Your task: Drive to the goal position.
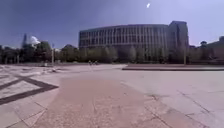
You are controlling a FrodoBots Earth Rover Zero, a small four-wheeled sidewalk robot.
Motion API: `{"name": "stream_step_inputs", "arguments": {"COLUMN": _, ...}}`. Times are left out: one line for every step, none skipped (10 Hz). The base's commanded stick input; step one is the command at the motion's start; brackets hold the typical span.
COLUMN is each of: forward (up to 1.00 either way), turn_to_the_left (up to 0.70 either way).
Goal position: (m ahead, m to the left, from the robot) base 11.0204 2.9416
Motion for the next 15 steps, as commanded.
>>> {"name": "stream_step_inputs", "arguments": {"forward": 0.85, "turn_to_the_left": 0.05}}
{"name": "stream_step_inputs", "arguments": {"forward": 0.85, "turn_to_the_left": 0.04}}
{"name": "stream_step_inputs", "arguments": {"forward": 0.85, "turn_to_the_left": 0.04}}
{"name": "stream_step_inputs", "arguments": {"forward": 0.85, "turn_to_the_left": 0.04}}
{"name": "stream_step_inputs", "arguments": {"forward": 0.85, "turn_to_the_left": 0.04}}
{"name": "stream_step_inputs", "arguments": {"forward": 0.85, "turn_to_the_left": 0.04}}
{"name": "stream_step_inputs", "arguments": {"forward": 0.85, "turn_to_the_left": 0.04}}
{"name": "stream_step_inputs", "arguments": {"forward": 0.85, "turn_to_the_left": 0.04}}
{"name": "stream_step_inputs", "arguments": {"forward": 0.85, "turn_to_the_left": 0.04}}
{"name": "stream_step_inputs", "arguments": {"forward": 0.85, "turn_to_the_left": 0.04}}
{"name": "stream_step_inputs", "arguments": {"forward": 0.85, "turn_to_the_left": 0.04}}
{"name": "stream_step_inputs", "arguments": {"forward": 0.85, "turn_to_the_left": 0.04}}
{"name": "stream_step_inputs", "arguments": {"forward": 0.85, "turn_to_the_left": 0.08}}
{"name": "stream_step_inputs", "arguments": {"forward": 0.85, "turn_to_the_left": 0.16}}
{"name": "stream_step_inputs", "arguments": {"forward": 0.85, "turn_to_the_left": 0.29}}
